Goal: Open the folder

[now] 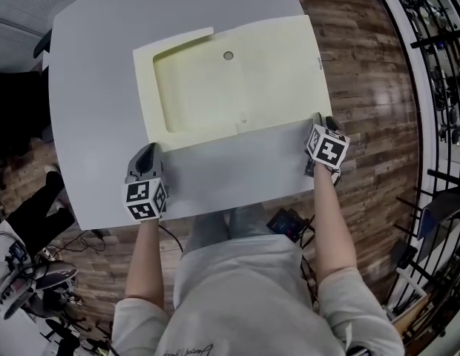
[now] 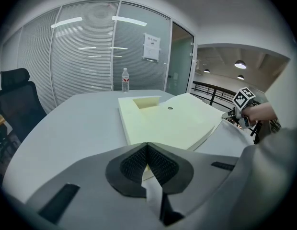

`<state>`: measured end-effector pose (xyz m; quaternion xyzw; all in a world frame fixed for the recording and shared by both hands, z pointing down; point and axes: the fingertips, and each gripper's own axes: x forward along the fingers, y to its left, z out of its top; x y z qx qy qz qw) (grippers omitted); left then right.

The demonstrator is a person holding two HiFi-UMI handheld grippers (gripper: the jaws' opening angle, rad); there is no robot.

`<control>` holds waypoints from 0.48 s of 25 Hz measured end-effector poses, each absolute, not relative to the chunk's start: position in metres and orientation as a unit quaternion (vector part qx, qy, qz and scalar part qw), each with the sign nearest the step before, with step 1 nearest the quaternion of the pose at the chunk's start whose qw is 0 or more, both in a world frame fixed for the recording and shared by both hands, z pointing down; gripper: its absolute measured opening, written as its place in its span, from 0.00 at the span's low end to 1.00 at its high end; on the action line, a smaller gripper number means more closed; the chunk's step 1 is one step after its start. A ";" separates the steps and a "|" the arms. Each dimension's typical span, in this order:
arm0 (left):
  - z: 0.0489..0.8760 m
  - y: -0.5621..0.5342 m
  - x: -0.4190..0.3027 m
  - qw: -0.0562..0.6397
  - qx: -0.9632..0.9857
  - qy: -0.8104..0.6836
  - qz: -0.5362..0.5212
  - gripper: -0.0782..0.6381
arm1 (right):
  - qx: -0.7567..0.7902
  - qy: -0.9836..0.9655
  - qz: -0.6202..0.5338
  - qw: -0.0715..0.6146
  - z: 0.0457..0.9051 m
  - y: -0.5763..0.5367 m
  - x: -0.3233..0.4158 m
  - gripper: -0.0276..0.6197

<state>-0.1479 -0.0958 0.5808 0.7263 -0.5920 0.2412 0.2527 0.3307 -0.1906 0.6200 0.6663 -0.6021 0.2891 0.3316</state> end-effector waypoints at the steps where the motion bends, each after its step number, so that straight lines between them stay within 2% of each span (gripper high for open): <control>1: 0.581 -0.095 -0.148 0.252 0.726 -0.592 0.241 0.12 | 0.666 -0.601 0.287 0.337 0.622 -0.190 0.331 0.23; 8: 0.580 -0.093 -0.146 0.252 0.726 -0.593 0.240 0.12 | 0.673 -0.583 0.262 0.372 0.628 -0.189 0.335 0.27; 9: 0.580 -0.093 -0.147 0.253 0.726 -0.593 0.240 0.12 | 0.675 -0.579 0.259 0.376 0.629 -0.189 0.337 0.29; 10: 0.580 -0.093 -0.148 0.253 0.725 -0.594 0.240 0.12 | 0.676 -0.577 0.255 0.382 0.630 -0.188 0.339 0.38; 12: 0.579 -0.091 -0.149 0.253 0.725 -0.594 0.240 0.12 | 0.669 -0.583 0.239 0.395 0.630 -0.188 0.340 0.39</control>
